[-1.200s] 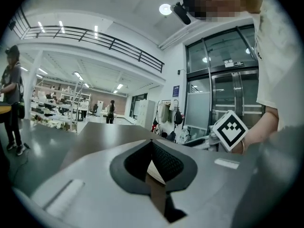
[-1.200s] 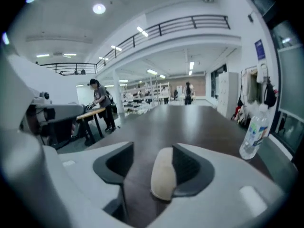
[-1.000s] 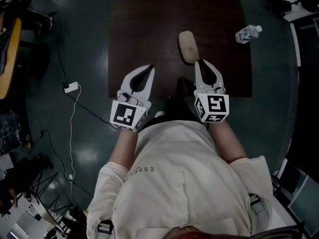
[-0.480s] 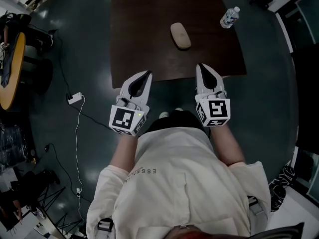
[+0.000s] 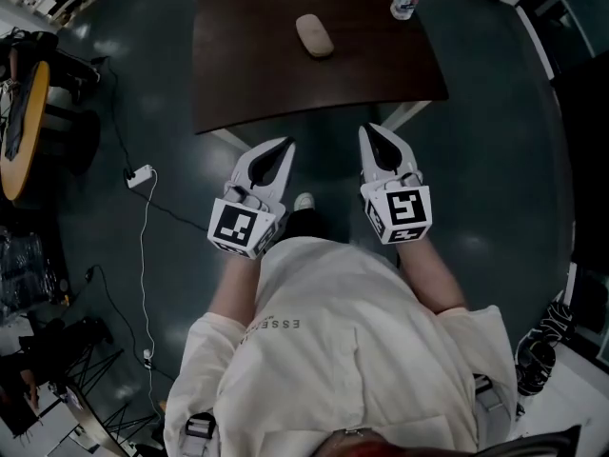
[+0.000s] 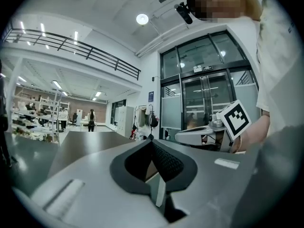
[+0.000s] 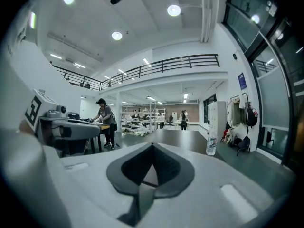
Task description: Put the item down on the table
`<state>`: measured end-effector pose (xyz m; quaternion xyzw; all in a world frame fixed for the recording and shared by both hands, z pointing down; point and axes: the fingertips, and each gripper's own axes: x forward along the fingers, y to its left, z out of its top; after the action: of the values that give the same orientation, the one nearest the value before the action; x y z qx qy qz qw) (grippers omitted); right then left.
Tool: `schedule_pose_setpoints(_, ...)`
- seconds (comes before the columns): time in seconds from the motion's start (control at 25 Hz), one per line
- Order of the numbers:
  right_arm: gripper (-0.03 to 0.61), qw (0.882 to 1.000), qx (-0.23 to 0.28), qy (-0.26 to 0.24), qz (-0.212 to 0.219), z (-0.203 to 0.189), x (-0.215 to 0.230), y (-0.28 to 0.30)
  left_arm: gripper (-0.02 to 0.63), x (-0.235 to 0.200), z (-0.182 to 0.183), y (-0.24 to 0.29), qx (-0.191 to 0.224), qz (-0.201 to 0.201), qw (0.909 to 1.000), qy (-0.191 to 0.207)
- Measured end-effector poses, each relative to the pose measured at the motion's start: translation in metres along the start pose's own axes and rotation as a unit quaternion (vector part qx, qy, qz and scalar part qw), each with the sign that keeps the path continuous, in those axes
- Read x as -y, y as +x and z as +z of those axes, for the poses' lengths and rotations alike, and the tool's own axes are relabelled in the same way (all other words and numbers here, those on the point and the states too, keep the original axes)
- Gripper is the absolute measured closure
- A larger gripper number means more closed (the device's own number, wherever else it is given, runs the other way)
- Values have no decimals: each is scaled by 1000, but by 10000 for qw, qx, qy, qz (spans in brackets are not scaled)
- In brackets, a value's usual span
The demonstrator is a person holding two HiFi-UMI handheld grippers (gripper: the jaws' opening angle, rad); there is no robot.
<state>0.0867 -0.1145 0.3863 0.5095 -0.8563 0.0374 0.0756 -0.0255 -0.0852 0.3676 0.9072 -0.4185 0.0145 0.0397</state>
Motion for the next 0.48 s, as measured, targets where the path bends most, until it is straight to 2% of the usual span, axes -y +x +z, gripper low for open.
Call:
schedule_pose_setpoints(0.08,592,9999,-10,23,102,-8,0,-28,598,26,-6,-7,-12,-19,10000,24)
schedule_pose_setpoints(0.32,592,9992,129,64,375,-24,12,-105,598,90,-15,-23,5,272,9996,44)
schedule_pose_setpoints(0.48,592,9983,226,28,542,-26,5,-128,598,110,-20,-31,-68,257,9996,22)
